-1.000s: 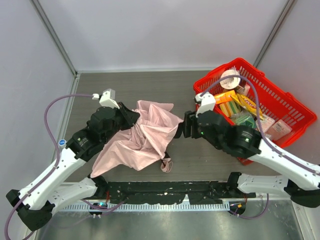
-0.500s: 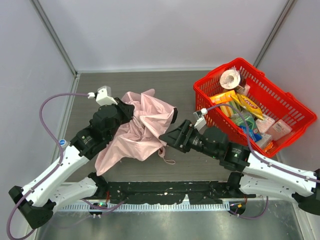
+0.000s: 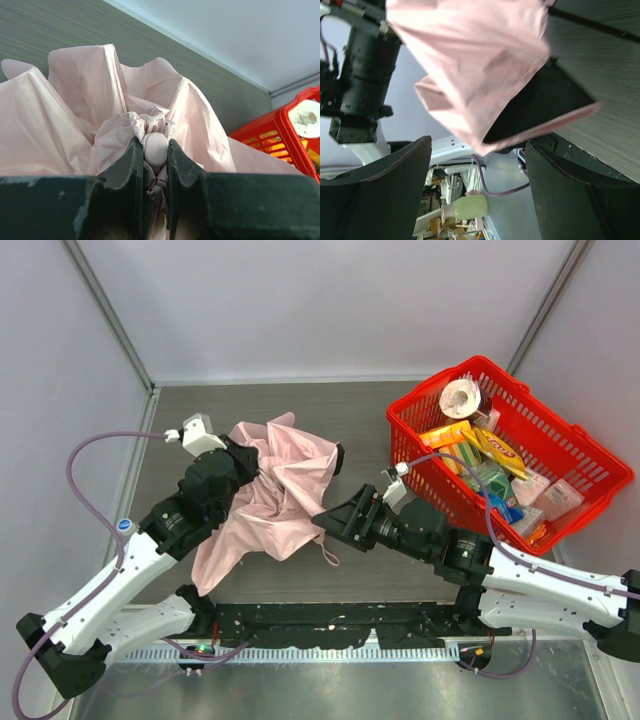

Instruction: Put away the umbrella

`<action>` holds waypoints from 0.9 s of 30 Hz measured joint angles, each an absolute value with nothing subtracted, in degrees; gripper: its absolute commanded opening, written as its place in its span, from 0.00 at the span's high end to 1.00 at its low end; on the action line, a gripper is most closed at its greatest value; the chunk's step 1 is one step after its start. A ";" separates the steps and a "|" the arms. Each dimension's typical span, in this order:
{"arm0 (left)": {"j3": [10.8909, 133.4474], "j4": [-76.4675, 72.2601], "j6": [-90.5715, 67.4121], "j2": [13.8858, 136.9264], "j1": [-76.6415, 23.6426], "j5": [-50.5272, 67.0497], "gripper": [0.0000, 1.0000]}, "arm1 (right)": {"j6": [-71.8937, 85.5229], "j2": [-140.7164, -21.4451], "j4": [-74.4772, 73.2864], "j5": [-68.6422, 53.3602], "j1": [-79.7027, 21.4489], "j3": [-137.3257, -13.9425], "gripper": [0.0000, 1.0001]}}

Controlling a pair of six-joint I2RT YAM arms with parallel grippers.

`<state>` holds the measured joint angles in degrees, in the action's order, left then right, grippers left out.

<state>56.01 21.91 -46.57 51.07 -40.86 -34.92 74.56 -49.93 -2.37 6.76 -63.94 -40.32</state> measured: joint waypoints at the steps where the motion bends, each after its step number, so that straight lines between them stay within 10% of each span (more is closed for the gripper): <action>1: 56.01 22.11 -46.87 51.11 -40.88 -35.57 1.00 | 74.04 -49.47 -2.72 7.01 -64.71 -40.56 0.20; 12: 56.01 23.05 -50.98 50.35 -40.86 -38.79 1.00 | 74.28 -51.31 1.19 8.05 -67.40 -40.60 0.27; 16: 55.99 23.64 -52.66 48.80 -40.86 -38.17 1.00 | 74.28 -54.65 2.28 9.76 -67.26 -40.62 0.52; 18: 55.99 23.90 -53.41 47.70 -40.86 -37.65 1.00 | 74.24 -56.10 2.46 10.66 -66.89 -40.62 0.95; 27: 57.36 27.88 -54.15 49.23 -40.86 -40.58 1.00 | 64.31 -50.96 0.16 9.06 -65.84 -39.44 1.00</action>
